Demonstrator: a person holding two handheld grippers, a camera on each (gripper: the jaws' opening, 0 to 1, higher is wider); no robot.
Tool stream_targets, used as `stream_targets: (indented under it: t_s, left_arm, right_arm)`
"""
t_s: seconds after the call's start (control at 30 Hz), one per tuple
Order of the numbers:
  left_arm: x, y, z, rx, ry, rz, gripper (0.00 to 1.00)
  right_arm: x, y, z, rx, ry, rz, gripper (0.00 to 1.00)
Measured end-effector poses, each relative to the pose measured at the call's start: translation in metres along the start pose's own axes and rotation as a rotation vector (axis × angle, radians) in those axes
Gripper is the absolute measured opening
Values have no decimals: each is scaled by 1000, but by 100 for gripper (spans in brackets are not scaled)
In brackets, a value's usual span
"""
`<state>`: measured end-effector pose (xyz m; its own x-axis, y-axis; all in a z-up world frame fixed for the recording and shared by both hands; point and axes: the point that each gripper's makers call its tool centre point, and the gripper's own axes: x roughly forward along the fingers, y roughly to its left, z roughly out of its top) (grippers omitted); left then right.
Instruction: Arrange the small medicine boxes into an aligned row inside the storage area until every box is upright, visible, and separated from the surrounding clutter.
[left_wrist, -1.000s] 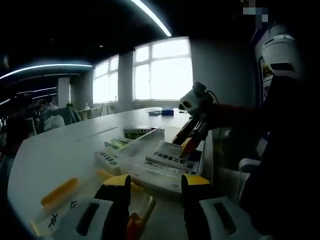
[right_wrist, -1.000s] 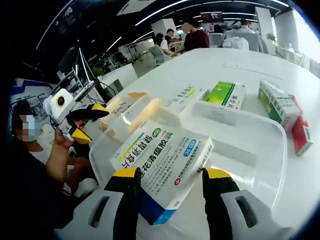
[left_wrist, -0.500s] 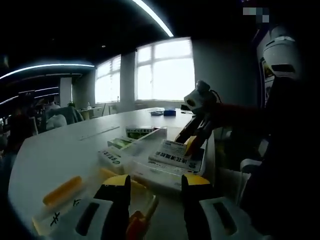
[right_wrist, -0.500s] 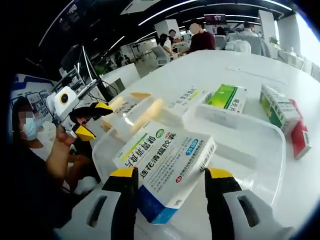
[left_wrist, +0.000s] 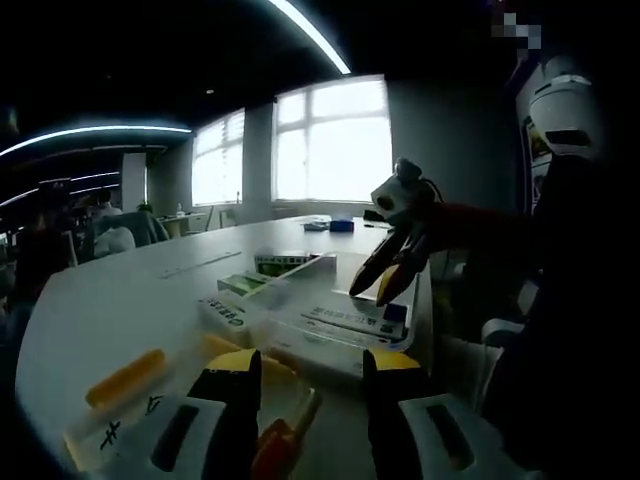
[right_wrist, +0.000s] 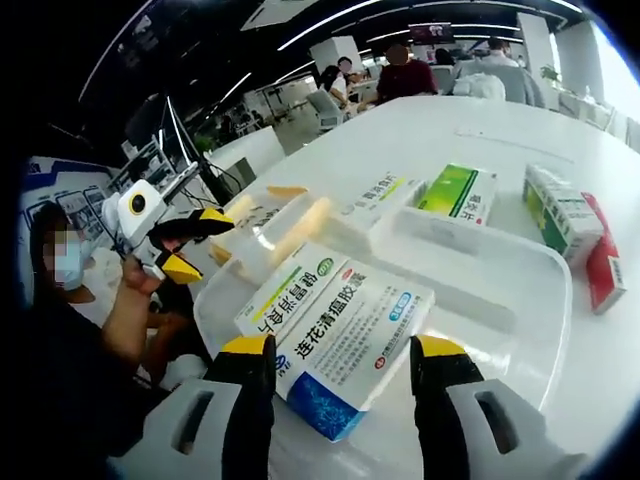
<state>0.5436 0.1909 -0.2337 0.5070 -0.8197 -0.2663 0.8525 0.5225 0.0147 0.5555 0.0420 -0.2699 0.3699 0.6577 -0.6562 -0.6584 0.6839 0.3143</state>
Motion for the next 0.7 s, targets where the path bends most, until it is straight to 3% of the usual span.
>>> stream_targets:
  t_s: [0.27,0.33,0.6,0.7]
  left_arm:
    - [1,1,1,-2,-4,0,40]
    - [1,0,2,1,-2,-2,40]
    - [-3,1,5,9,-13,6,40]
    - [-4,1,4,12,-10,5,40]
  right_arm:
    - [-4,4,-2,40,2,35,49]
    - [-12,4,6,75,-18,76,48]
    - [-38,-9,40,-14,-46,7,47]
    - [-43,-14,51,-23,-46,25,44]
